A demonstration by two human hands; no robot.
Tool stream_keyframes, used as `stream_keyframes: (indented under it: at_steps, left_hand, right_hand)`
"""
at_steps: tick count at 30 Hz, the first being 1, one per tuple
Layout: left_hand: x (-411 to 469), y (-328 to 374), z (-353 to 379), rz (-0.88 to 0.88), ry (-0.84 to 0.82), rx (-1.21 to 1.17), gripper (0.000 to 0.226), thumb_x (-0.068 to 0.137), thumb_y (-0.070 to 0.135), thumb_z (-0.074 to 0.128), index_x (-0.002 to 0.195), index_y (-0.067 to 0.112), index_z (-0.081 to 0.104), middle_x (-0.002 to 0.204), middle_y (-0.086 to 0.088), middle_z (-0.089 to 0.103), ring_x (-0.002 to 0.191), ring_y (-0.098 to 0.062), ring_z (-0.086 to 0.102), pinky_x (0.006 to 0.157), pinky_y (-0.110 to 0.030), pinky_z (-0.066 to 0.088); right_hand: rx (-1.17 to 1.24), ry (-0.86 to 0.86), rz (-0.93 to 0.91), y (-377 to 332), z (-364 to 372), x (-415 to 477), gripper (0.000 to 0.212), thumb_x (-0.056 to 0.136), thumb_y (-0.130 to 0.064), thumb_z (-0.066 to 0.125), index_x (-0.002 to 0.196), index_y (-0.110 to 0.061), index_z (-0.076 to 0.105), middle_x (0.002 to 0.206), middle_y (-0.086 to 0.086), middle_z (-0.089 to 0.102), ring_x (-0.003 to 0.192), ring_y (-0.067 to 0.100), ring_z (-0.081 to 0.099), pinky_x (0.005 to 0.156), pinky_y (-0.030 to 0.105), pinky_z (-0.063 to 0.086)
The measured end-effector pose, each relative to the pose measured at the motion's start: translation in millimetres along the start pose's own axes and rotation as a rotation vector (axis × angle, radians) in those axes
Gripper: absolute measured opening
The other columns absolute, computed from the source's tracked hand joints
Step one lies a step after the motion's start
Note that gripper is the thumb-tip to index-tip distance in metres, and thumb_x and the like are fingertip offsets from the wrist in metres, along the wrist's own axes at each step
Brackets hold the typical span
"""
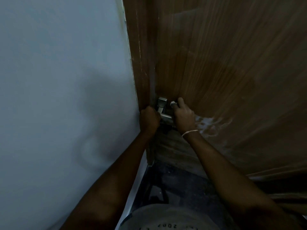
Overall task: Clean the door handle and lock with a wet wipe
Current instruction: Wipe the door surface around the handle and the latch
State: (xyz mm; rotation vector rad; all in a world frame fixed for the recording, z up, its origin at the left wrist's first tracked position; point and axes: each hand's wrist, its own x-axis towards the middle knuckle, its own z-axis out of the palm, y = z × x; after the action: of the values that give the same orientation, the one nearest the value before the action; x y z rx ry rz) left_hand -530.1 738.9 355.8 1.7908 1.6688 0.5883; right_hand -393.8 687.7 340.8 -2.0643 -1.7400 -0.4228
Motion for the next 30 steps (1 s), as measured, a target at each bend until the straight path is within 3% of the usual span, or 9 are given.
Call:
stream_keyframes:
  at_steps: [3,6,9,13,18,25,30]
  left_hand:
    - [-1.0,0.8,0.2,-0.003,0.008,0.000,0.017,0.094,0.014,0.062,0.102,0.001,0.070,0.099,-0.015,0.073,0.092,-0.028,0.071,0.068,-0.028,0.047]
    - [-0.5,0.3,-0.5,0.006,0.006,-0.014,0.015,0.094,0.013,0.062,0.102,0.002,0.069,0.098,-0.014,0.073,0.090,-0.027,0.071,0.068,-0.027,0.047]
    - [-1.7,0.5,-0.2,0.000,0.012,-0.024,0.016,0.093,0.013,0.063,0.101,0.001,0.069,0.098,-0.015,0.073,0.091,-0.029,0.071,0.068,-0.028,0.047]
    - [-1.0,-0.2,-0.5,0.005,0.013,-0.036,0.016,0.092,0.014,0.065,0.100,0.000,0.069,0.098,-0.016,0.073,0.090,-0.029,0.071,0.067,-0.027,0.047]
    - [0.4,-2.4,0.9,0.008,0.012,-0.035,0.015,0.092,0.013,0.065,0.095,0.000,0.071,0.094,-0.016,0.074,0.086,-0.028,0.072,0.065,-0.026,0.047]
    - [3.7,-4.7,3.0,-0.005,0.025,-0.052,0.015,0.093,0.015,0.064,0.094,0.002,0.072,0.092,-0.013,0.074,0.084,-0.027,0.072,0.065,-0.025,0.048]
    - [2.6,-4.9,2.3,0.018,0.032,-0.048,0.016,0.093,0.013,0.063,0.092,-0.001,0.069,0.093,-0.016,0.072,0.085,-0.029,0.070,0.065,-0.026,0.046]
  right_hand:
    - [0.037,0.041,-0.084,-9.6,1.9,8.8,0.022,0.090,-0.006,0.068,0.113,-0.004,0.066,0.111,0.013,0.062,0.063,0.019,0.062,0.047,0.028,0.048]
    - [-0.005,-0.029,-0.133,-9.2,2.7,5.7,0.026,0.086,-0.005,0.070,0.112,-0.003,0.067,0.116,0.015,0.064,0.068,0.019,0.065,0.051,0.027,0.050]
    - [-0.072,-0.140,-0.144,8.5,4.0,-6.1,0.023,0.100,-0.009,0.050,0.116,-0.004,0.065,0.130,0.014,0.058,0.081,0.025,0.067,0.061,0.037,0.057]
    - [-0.076,-0.021,-0.135,17.2,-5.1,-2.1,0.017,0.102,-0.012,0.052,0.106,-0.004,0.066,0.108,0.010,0.062,0.067,0.022,0.062,0.046,0.033,0.049]
    - [-0.106,-0.061,-0.223,19.8,-4.0,-6.2,0.016,0.094,-0.008,0.063,0.108,-0.004,0.069,0.119,0.015,0.064,0.076,0.024,0.065,0.053,0.033,0.053]
    - [-0.039,0.043,-0.215,34.5,-7.0,-12.0,0.015,0.096,-0.008,0.064,0.110,-0.005,0.067,0.104,0.011,0.061,0.076,0.022,0.059,0.055,0.034,0.049]
    - [-0.093,-0.020,-0.226,48.0,-8.1,-28.9,0.016,0.094,-0.009,0.064,0.109,-0.004,0.068,0.104,0.014,0.062,0.079,0.026,0.060,0.057,0.037,0.051]
